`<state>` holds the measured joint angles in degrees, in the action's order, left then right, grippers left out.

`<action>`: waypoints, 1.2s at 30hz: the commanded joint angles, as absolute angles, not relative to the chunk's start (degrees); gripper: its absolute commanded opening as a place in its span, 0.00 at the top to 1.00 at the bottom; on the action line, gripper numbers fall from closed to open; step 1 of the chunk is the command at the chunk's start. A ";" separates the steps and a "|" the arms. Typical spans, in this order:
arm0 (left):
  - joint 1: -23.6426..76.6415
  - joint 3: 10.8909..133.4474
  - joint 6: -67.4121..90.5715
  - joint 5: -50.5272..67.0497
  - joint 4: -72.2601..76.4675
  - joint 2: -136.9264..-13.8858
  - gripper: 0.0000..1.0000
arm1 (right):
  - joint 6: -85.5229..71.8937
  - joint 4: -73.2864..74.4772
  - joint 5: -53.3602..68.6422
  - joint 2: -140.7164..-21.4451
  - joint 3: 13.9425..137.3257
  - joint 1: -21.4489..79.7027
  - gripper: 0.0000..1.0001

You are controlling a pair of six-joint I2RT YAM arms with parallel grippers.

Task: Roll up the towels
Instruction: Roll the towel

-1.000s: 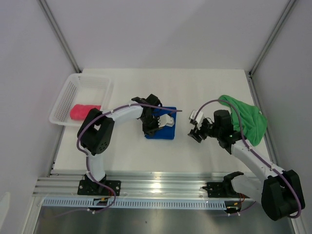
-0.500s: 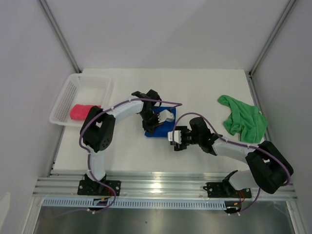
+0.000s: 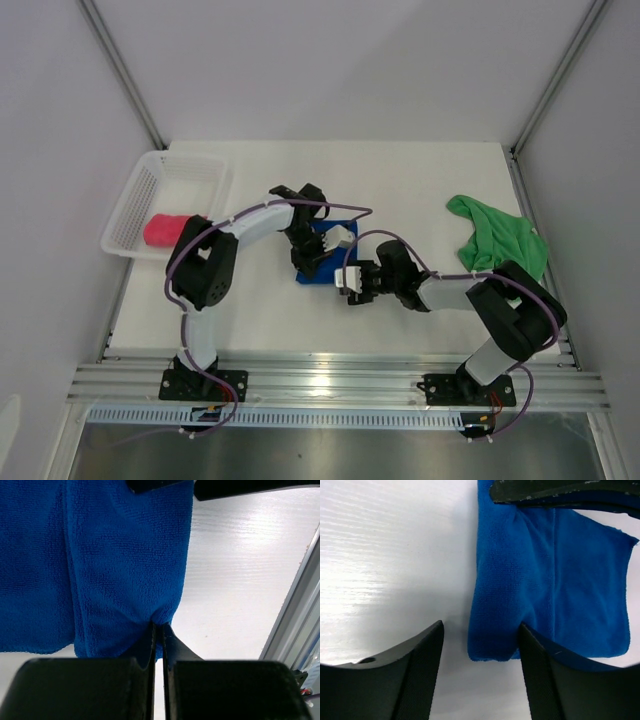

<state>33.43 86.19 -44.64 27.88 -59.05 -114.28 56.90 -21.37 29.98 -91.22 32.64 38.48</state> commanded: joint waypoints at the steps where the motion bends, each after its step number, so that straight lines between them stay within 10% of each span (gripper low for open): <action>1: 32.61 87.81 -45.44 31.64 -60.56 -114.52 0.99 | 54.94 -25.49 29.27 -93.25 34.63 38.93 0.41; 6: 32.17 87.89 -45.70 32.78 -61.26 -114.52 0.99 | 53.18 -24.00 28.48 -93.43 35.59 38.76 0.80; 10: 31.91 87.89 -45.97 33.49 -61.87 -113.56 0.74 | 50.10 -20.48 28.21 -93.96 38.49 38.67 0.94; 36: 27.77 78.41 -52.73 31.19 -65.31 -95.54 0.48 | 26.29 10.55 46.58 -93.87 51.24 34.37 1.00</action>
<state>27.97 80.20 -49.21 30.59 -64.84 -98.70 31.24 7.25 43.51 -93.34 49.47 34.61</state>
